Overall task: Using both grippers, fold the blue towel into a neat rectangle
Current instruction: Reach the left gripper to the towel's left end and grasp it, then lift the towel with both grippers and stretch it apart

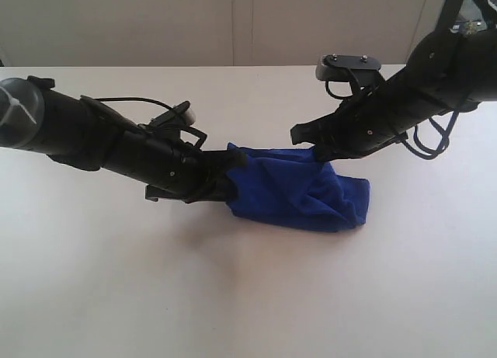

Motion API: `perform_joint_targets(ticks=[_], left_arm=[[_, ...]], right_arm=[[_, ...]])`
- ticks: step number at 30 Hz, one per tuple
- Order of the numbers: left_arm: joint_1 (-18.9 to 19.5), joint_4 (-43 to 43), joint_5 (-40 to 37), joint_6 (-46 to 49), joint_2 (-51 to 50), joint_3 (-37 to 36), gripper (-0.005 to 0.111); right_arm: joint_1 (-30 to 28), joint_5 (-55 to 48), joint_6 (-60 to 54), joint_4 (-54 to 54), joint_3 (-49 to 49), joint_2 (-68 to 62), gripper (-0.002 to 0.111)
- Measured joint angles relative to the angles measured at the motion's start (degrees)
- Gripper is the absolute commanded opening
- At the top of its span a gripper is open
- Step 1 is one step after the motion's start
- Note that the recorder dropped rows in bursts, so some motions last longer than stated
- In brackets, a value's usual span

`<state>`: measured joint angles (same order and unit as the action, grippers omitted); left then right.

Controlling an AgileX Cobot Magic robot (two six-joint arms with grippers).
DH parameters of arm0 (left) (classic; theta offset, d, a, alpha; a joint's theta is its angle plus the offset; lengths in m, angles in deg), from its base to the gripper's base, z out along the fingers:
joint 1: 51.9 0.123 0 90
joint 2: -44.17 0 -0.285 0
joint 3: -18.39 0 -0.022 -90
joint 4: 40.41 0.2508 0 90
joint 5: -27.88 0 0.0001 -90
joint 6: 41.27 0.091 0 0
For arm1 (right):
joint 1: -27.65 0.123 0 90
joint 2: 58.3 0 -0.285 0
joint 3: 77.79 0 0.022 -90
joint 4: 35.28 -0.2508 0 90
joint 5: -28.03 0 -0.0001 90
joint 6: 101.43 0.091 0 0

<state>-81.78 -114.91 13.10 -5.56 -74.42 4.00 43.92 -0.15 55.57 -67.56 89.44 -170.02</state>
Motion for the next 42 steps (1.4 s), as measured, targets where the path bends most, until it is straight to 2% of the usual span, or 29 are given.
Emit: perform_joint_targets(ticks=[6, 10, 12, 15, 18, 23, 33, 42], left_arm=[[0.0, 0.0, -2.0, 2.1, 0.0, 0.0, 0.0], [0.0, 5.7, -4.1, 4.4, 3.5, 0.0, 0.0], [0.0, 14.1, -4.6, 4.5, 8.1, 0.0, 0.0], [0.3, 32.4, -5.7, -0.8, 16.3, 0.1, 0.0], [2.1, 42.9, -8.2, -5.1, 21.0, 0.1, 0.0], [6.3, 55.3, -13.3, -7.0, 29.2, 0.1, 0.0], [9.0, 66.5, -20.3, -9.2, 44.5, 0.1, 0.0], [9.0, 69.4, -27.3, -12.6, 57.1, 0.1, 0.0]], right_arm=[[0.0, 0.0, 0.0, 0.0, 0.0, 0.0, 0.0], [0.0, 0.1, 0.0, 1.8, 0.0, 0.1, 0.0], [0.0, 0.0, 0.0, 5.5, 0.0, 1.0, 0.0], [-0.7, -0.5, 2.0, 11.4, 0.0, 4.8, 0.0], [-1.5, -1.6, 4.4, 16.1, 0.0, 9.0, 0.0], [-2.0, -5.9, 8.0, 23.6, 0.0, 17.8, 0.0], [-2.0, -15.7, 17.3, 37.9, 0.0, 34.7, 0.0], [-2.0, -22.6, 20.2, 40.1, 0.0, 50.5, 0.0]])
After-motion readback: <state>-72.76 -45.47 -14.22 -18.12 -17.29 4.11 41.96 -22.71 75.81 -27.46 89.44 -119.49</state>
